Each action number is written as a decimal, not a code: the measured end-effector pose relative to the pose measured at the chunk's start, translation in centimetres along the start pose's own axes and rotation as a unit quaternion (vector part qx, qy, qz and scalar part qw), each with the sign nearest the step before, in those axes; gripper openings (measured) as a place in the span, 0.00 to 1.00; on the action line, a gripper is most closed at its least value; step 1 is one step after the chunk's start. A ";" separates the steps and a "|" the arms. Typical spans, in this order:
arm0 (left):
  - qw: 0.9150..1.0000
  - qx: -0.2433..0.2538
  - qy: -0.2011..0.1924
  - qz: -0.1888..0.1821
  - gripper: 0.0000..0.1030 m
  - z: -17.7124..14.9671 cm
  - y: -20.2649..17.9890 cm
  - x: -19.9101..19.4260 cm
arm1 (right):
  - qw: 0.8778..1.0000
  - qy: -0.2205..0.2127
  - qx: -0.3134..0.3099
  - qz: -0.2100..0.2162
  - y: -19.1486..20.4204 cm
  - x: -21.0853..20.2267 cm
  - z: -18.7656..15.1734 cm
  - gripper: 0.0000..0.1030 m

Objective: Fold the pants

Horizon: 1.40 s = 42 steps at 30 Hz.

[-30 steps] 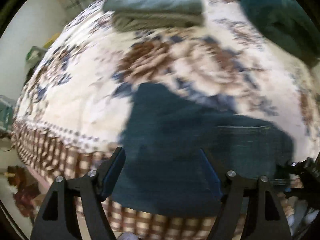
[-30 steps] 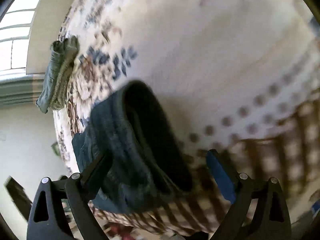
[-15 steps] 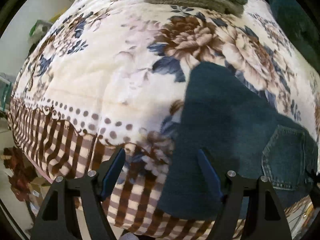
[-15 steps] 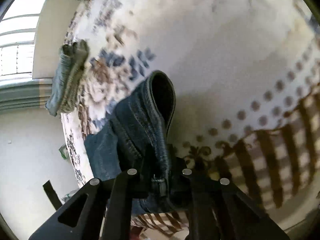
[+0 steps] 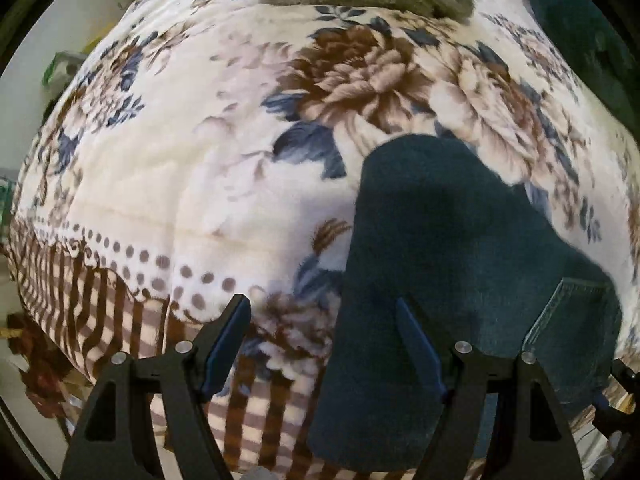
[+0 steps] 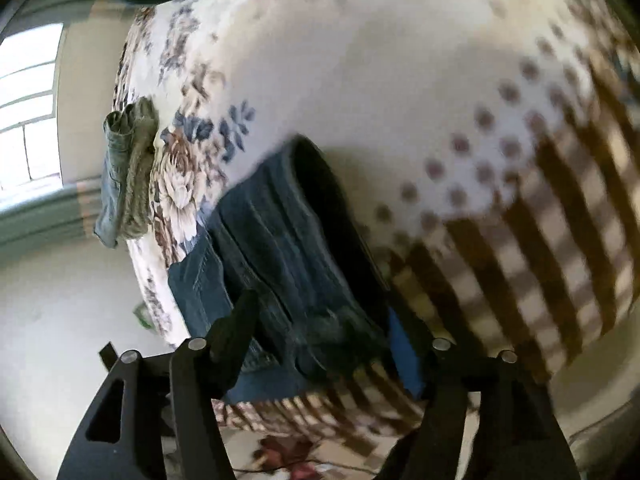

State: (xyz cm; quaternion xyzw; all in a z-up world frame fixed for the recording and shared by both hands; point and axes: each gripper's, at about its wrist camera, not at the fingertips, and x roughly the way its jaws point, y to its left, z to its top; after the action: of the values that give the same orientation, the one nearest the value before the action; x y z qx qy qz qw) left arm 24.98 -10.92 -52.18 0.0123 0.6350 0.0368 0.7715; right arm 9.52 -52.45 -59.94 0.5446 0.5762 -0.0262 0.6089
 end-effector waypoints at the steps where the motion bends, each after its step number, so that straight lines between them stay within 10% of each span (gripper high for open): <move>1: 1.000 0.007 -0.001 0.005 0.71 -0.3 -0.4 0.0 | 1.000 0.003 0.008 -0.005 -0.5 0.5 -0.2 0.64; 12: 1.000 0.022 -0.002 0.012 0.71 -1.2 -1.5 0.3 | 0.998 -0.034 0.019 -0.050 -0.9 2.4 -1.8 0.69; 20: 1.000 0.020 0.001 0.000 0.71 -1.2 -1.3 0.6 | 0.998 -0.011 0.056 0.039 -2.3 5.8 -2.7 0.86; 25: 1.000 0.012 0.012 -0.017 0.71 -1.1 -0.9 0.5 | 0.997 -0.071 0.042 0.014 0.3 4.2 -3.3 0.36; 29: 0.999 -0.015 0.020 -0.043 0.71 0.2 0.5 0.0 | 0.993 -0.101 -0.033 -0.049 2.3 1.3 -5.0 0.28; 35: 0.996 -0.021 0.030 -0.081 0.71 4.9 0.9 1.0 | 0.999 -0.022 0.018 -0.016 -0.8 2.0 -2.9 0.52; 42: 0.991 0.024 0.054 -0.120 0.71 9.9 -1.5 4.5 | 0.993 -0.058 -0.084 -0.058 2.3 -2.8 0.4 0.69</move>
State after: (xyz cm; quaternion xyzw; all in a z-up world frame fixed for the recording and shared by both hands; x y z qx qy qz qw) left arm 35.59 -11.86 -54.75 -0.0476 0.6736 -0.0701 0.7342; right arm 10.38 -53.48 -56.61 0.4553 0.5702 -0.0447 0.6823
